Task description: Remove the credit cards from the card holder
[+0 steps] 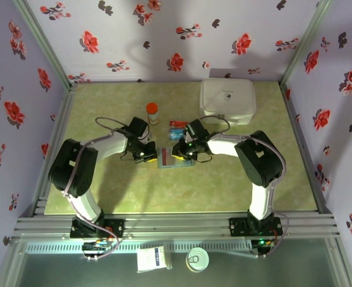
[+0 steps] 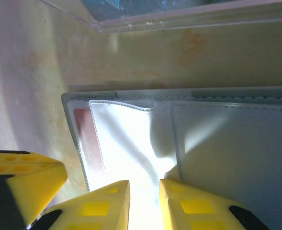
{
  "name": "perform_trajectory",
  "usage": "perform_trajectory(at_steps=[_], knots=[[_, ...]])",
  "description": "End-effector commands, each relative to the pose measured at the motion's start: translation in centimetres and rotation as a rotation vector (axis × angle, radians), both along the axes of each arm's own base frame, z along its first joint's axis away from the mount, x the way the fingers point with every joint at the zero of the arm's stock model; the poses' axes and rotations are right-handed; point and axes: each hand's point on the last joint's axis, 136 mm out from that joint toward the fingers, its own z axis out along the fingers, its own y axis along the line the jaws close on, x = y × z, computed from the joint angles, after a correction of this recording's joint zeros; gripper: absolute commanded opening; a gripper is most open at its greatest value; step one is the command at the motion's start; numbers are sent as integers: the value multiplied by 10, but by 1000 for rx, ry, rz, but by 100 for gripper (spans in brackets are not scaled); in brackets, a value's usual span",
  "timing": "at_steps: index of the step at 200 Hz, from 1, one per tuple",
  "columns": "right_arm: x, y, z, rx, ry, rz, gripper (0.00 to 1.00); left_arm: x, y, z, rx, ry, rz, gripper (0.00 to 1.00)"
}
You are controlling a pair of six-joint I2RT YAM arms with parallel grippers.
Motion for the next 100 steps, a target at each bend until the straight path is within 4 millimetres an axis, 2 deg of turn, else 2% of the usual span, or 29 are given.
perform_trajectory(at_steps=[1, 38, 70, 100], knots=[[-2, 0, 0, 43, 14, -8, 25, 11, -5, 28, -39, -49, 7, 8], [-3, -5, -5, 44, 22, -15, 22, 19, -29, 36, -140, -45, 11, 19], [-3, -9, -10, 43, 32, -24, 18, 20, -39, 23, -147, -19, 5, 30], [-2, -15, -13, 12, 34, -28, 15, 20, -43, 13, -143, 0, 6, 35]])
